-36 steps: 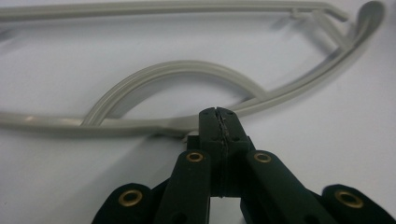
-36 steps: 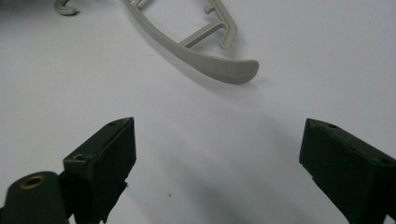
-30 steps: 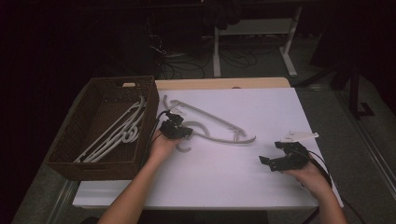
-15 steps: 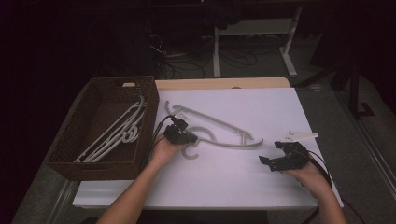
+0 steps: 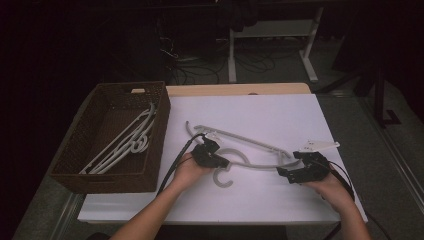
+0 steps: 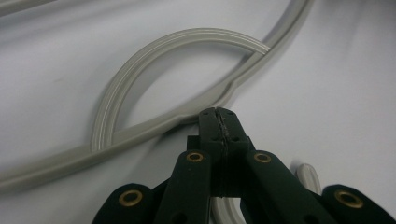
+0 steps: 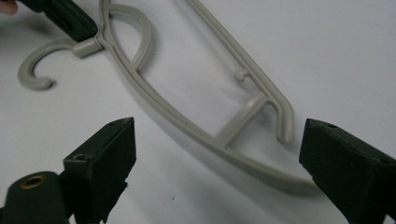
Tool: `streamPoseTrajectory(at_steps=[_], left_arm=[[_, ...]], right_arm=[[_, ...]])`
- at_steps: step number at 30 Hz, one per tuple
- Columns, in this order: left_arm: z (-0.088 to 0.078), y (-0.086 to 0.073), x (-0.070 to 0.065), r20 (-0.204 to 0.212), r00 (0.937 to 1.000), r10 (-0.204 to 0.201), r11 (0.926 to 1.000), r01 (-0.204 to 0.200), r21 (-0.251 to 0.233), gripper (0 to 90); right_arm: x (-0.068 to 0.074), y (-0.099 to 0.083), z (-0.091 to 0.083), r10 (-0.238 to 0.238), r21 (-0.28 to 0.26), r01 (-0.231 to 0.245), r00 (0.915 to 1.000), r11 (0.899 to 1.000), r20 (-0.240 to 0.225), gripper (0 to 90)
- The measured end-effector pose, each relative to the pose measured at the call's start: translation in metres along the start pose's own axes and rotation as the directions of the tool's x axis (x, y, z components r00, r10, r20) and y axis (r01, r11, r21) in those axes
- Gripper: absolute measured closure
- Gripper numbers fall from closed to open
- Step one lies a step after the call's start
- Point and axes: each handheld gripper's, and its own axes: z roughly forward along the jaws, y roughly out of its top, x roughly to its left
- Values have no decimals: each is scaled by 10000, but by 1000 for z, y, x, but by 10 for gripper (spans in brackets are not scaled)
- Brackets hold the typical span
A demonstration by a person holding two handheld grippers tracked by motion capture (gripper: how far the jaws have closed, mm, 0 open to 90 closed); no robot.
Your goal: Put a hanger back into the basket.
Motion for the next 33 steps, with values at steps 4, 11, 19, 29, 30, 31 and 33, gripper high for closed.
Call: streamPoseTrajectory(at_steps=[4,11,19,29,30,31,33], left_arm=[[1,3,-4,254,9996,158,9999,-158,-7,900],[-19,18,21,-818,9959,392,9991,-404,-136,900],[-26,16,64,-2174,9757,-265,9992,324,238,900],[-28,0,61,-1565,9857,-629,9928,778,909,900],[-28,-2,57,-1534,9867,-540,9929,693,963,900],[-29,-4,54,-1455,9882,-484,9928,636,1019,900],[-31,-9,46,-1192,9920,-418,9927,547,1079,900]], right_arm=[[0,0,-1,36,-28,-36,10000,10000,5,108],[0,0,-2,33,-48,-33,10000,10000,1,108],[-1,-1,-3,99,-81,-99,10000,9999,10,108],[-1,-1,-3,112,-73,-111,9999,9999,36,109],[-1,-1,-3,90,-76,-90,10000,9999,26,109],[-1,-2,-3,90,-68,-90,10000,9999,33,109],[-1,-2,-2,104,-42,-104,9999,9999,44,110]])
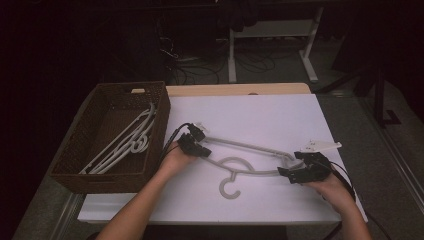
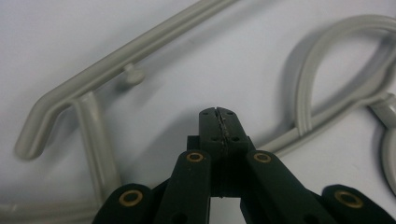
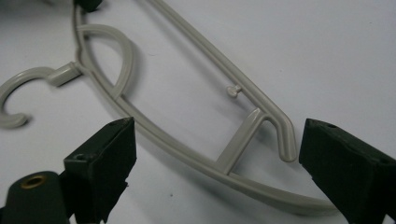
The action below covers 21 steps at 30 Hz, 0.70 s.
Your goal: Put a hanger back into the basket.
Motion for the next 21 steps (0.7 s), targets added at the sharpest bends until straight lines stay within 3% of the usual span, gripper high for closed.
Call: streamPoseTrajectory(at_steps=[5,11,17,21], left_arm=[[-5,-14,-17,365,9989,277,9996,-281,85,900],[-14,-35,-39,746,9930,911,9956,-927,171,900],[-19,-46,-39,1132,9879,1059,9935,-1003,-545,888],[-31,-48,-37,1340,9821,1324,9837,-1136,-1395,758]], right_arm=[[1,1,0,-16,-32,16,10000,10000,-9,110],[1,2,1,-28,-17,28,10000,10000,56,110],[4,4,0,63,67,-64,9998,10000,209,117],[8,8,-2,217,153,-222,9993,9996,289,113]])
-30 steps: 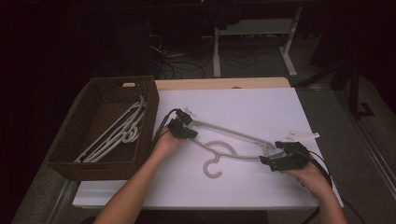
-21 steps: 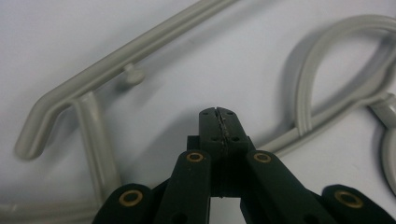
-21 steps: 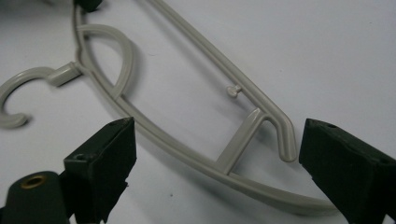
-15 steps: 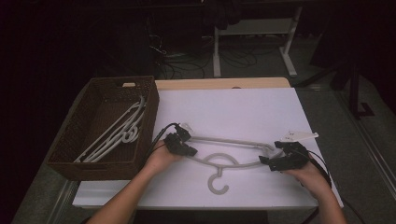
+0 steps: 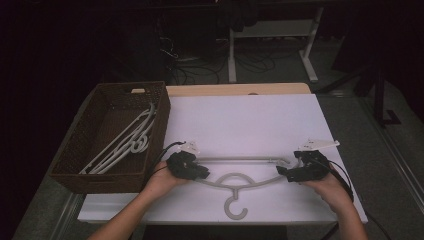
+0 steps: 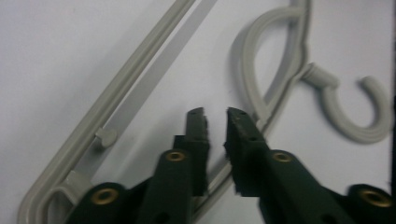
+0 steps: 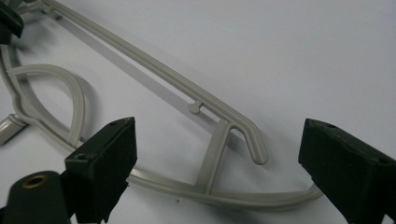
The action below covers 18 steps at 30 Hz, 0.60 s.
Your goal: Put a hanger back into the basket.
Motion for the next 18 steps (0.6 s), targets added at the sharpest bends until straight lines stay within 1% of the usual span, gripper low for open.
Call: streamPoseTrajectory(at_steps=[3,4,5,6,7,8,10,11,12,13,14,15,16,18], left_arm=[[-6,-1,-1,305,9995,111,9988,-96,-470,621],[-7,0,-2,351,9993,120,9982,-99,-590,568],[-7,0,-3,320,9993,175,9979,-154,-636,539],[-8,1,-4,296,9993,229,9973,-207,-699,491],[-7,1,-4,305,9993,217,9969,-193,-762,467],[-7,2,-4,299,9993,215,9966,-191,-804,450],[-7,2,-5,323,9991,272,9959,-243,-871,406],[-7,1,-5,301,9992,281,9957,-253,-894,398],[-8,1,-5,325,9991,267,9955,-236,-920,380],[-9,1,-5,360,9990,269,9951,-234,-962,374],[-9,1,-5,351,9990,262,9946,-225,-1009,372],[-10,1,-5,354,9991,250,9940,-211,-1077,365],[-10,1,-5,360,9991,226,9933,-183,-1137,352],[-12,0,-4,305,9992,260,9926,-222,-1193,340]], right_arm=[[1,4,-2,126,124,-127,9999,9998,81,135],[2,6,-2,142,141,-143,9999,9998,97,154],[2,9,-2,192,114,-193,9998,9997,111,193],[2,11,-3,226,73,-227,9997,9997,123,255],[2,14,-2,264,20,-265,9995,9996,165,311],[2,17,-2,302,-5,-302,9993,9995,208,397],[3,23,2,220,177,-223,9996,9996,181,511],[3,27,5,157,229,-163,9996,9996,252,572],[3,30,7,205,266,-211,9995,9994,237,647],[2,34,10,266,296,-269,9996,9992,110,695],[1,38,14,256,310,-258,9996,9992,71,776],[1,40,16,244,366,-249,9996,9990,131,828],[1,42,19,242,493,-257,9993,9985,298,893],[1,42,24,125,819,-161,9989,9965,442,895]])
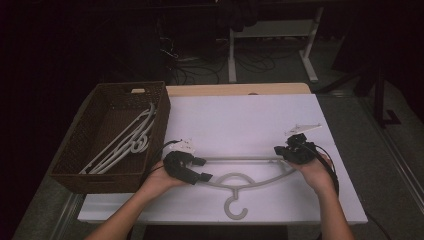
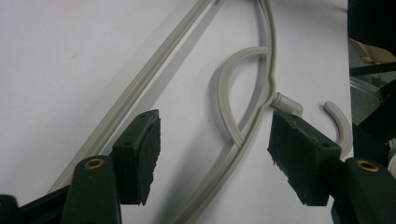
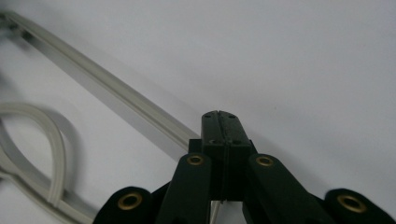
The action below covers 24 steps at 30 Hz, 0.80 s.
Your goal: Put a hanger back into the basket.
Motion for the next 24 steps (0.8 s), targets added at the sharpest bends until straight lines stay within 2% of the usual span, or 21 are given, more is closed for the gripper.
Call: streamPoseTrajectory(at_steps=[4,16,24], left_arm=[[0,0,1,-57,10000,-34,10000,34,-35,323],[3,-2,0,22,9999,115,9998,-115,160,324],[11,-1,-1,372,9975,606,9962,-628,609,325]], right_arm=[[0,-3,7,-215,335,213,9997,9992,65,895],[-6,-11,16,-10,647,-4,9998,9979,213,894],[-6,-10,21,27,842,-58,9993,9964,365,895]])
